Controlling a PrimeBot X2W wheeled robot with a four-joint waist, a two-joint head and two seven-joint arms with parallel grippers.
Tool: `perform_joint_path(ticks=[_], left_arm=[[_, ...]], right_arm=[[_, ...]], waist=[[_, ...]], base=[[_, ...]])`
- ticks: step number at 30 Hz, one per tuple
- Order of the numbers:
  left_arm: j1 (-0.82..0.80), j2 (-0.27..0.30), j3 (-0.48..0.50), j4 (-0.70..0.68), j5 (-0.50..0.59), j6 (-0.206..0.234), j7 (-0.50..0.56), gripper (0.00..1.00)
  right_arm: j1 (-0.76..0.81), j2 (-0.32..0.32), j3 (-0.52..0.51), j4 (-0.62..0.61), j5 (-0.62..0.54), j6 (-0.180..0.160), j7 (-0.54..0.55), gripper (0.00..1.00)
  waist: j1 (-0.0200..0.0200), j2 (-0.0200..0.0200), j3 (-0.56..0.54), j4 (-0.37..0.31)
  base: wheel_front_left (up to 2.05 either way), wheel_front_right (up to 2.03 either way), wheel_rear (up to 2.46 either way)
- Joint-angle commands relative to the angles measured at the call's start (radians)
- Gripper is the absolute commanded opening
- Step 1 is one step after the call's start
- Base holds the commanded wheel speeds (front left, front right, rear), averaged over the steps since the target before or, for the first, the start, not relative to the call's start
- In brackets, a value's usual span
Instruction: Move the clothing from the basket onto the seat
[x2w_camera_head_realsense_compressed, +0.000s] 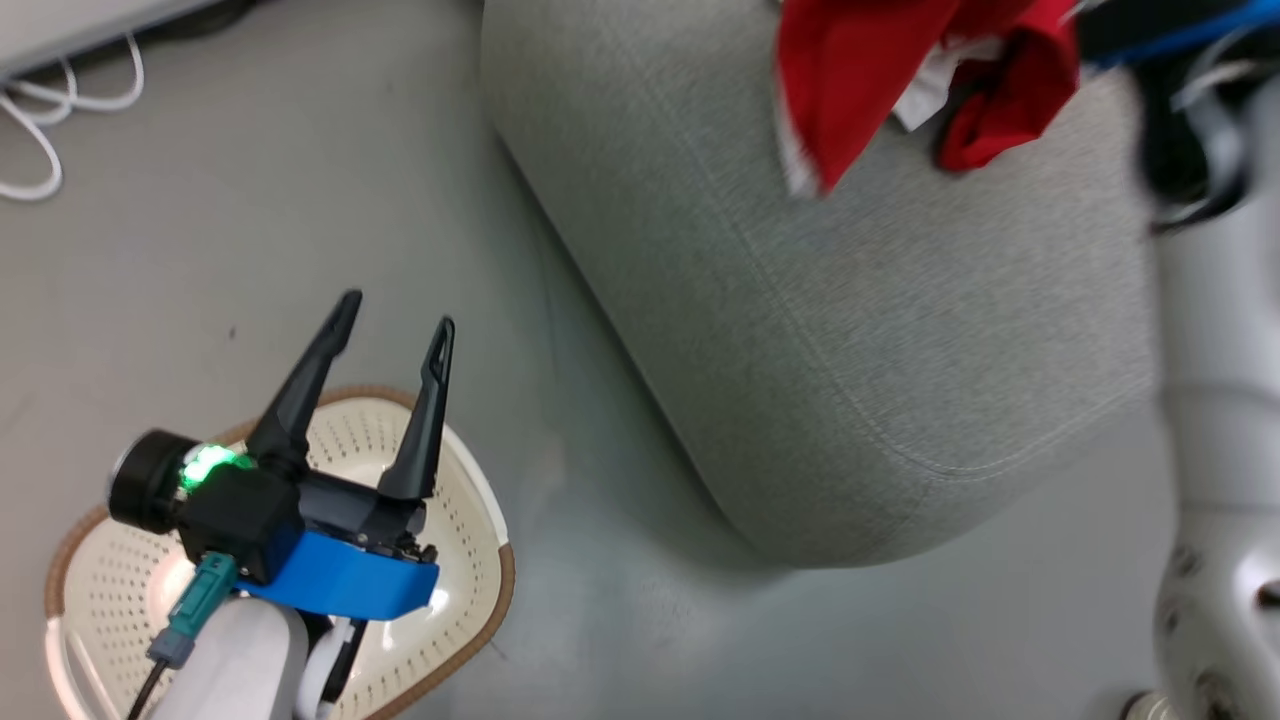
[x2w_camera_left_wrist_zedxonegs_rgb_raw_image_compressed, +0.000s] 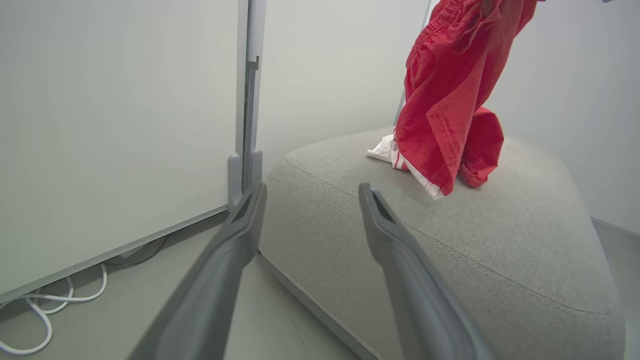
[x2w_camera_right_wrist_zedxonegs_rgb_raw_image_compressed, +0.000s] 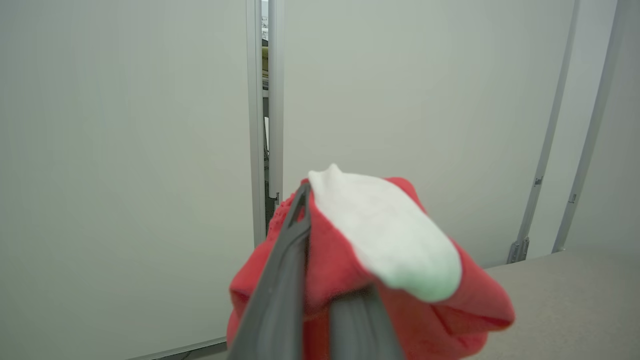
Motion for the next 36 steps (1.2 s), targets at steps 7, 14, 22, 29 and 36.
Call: perform_joint_path(ticks=[7,14,22,29,36], left_arm=[[-0.082,0.050,-0.006,-0.128,0.025,-0.007,0.041,1.00],[-0.125,0.071,-0.007,-0.228,0.030,-0.007,0.059,1.00],[-0.140,0.081,-0.031,-0.272,0.034,-0.007,0.067,1.00],[-0.135,0.078,-0.029,-0.249,0.025,0.006,0.053,1.00],[-0.150,0.042,-0.049,-0.192,0.008,0.011,0.020,1.00]], right_arm=[[-0.198,-0.145,-0.232,0.008,-0.090,0.001,0.067,0.00],[-0.204,-0.222,-0.367,0.135,-0.161,0.000,0.058,0.00],[-0.139,-0.229,-0.453,0.319,-0.220,0.000,0.009,0.00],[-0.156,-0.228,-0.468,0.423,-0.243,0.001,-0.026,1.00],[-0.129,-0.254,-0.429,0.484,-0.281,0.000,-0.047,1.00]], waist=[[-0.0001,0.0000,0.196,0.088],[-0.0001,0.0000,0.295,0.127],[-0.0001,0.0000,0.333,0.153],[-0.0001,0.0000,0.312,0.169],[-0.0001,0.0000,0.246,0.203]], base=[[0.00,0.00,0.00],[0.00,0.00,0.00],[0.00,0.00,0.00],[0.00,0.00,0.00],[0.00,0.00,0.00]])
